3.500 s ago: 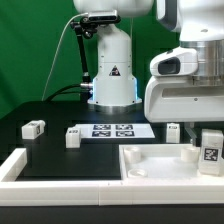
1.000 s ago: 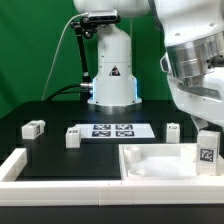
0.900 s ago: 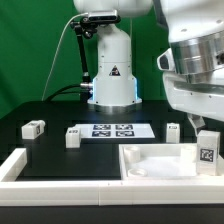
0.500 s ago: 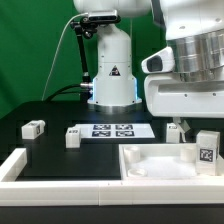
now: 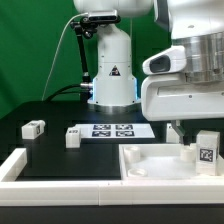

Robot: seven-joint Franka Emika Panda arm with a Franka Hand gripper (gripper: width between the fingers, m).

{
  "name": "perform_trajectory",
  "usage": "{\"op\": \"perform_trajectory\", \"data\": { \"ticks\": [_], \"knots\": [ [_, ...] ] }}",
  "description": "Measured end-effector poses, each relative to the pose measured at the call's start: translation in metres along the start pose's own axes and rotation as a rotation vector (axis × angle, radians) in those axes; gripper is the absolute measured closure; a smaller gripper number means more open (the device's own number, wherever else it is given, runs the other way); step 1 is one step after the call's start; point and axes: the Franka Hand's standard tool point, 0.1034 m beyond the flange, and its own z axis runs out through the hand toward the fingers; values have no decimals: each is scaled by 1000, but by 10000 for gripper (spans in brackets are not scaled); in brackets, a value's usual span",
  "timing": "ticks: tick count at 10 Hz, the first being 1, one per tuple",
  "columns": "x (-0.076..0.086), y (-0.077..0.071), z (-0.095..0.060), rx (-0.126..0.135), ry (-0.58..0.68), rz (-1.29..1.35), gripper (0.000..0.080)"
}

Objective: Assemble one leg

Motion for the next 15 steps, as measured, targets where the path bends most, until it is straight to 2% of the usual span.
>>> {"op": "perform_trajectory", "data": {
  "ticks": [2,3,9,10,15],
  "knots": [
    [0,0,0,0,0,0,415],
    [1,2,0,-2,2,2,495],
    [3,5,-1,3,2,81,496],
    [4,6,-1,10,3,222,496],
    [3,7,-1,8,3,707,496]
  ]
}}
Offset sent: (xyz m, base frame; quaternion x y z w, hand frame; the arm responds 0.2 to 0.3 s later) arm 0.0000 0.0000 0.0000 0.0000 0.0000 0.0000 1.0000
